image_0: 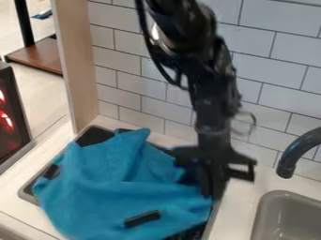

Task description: Fold the cloth from right to left

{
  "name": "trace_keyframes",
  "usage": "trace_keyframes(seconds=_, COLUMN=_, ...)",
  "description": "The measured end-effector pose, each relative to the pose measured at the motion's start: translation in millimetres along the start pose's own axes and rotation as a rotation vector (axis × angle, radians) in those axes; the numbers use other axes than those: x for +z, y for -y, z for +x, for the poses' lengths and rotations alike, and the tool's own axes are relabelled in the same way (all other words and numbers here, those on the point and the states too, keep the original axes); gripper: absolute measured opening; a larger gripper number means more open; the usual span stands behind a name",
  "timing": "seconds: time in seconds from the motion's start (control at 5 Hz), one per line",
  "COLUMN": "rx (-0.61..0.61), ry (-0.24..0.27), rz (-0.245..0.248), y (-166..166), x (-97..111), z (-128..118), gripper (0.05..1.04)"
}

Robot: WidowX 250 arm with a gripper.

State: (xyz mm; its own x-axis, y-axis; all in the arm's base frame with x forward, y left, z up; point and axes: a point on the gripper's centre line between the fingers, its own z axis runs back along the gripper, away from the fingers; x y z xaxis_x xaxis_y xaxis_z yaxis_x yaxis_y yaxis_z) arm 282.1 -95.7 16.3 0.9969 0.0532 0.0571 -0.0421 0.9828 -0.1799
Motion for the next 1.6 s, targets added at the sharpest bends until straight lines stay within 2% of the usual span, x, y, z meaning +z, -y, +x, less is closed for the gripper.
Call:
trace_keyframes(seconds=0.2, rx=0.05, ry=0.074, rz=-0.036, y=-16, x=26, z=10, gripper=0.05)
trace_keyframes(seconds=0.4, rx=0.149, ry=0.09, rz=-0.065, y=-47, x=43, z=17, gripper=0.05)
trace_keyframes(seconds=0.6, rx=0.26, ry=0.113, rz=-0.063, y=-86, x=56, z=25, gripper=0.05)
trace_keyframes(seconds=0.8, rx=0.372, ry=0.149, rz=-0.026, y=-128, x=65, z=27, gripper=0.05)
trace_keyframes(seconds=1.2, rx=0.474, ry=0.129, rz=0.055, y=-171, x=51, z=22, gripper=0.05)
trace_keyframes(seconds=1.6, rx=0.483, ry=0.087, rz=0.154, y=-207, x=1, z=33, gripper=0.05)
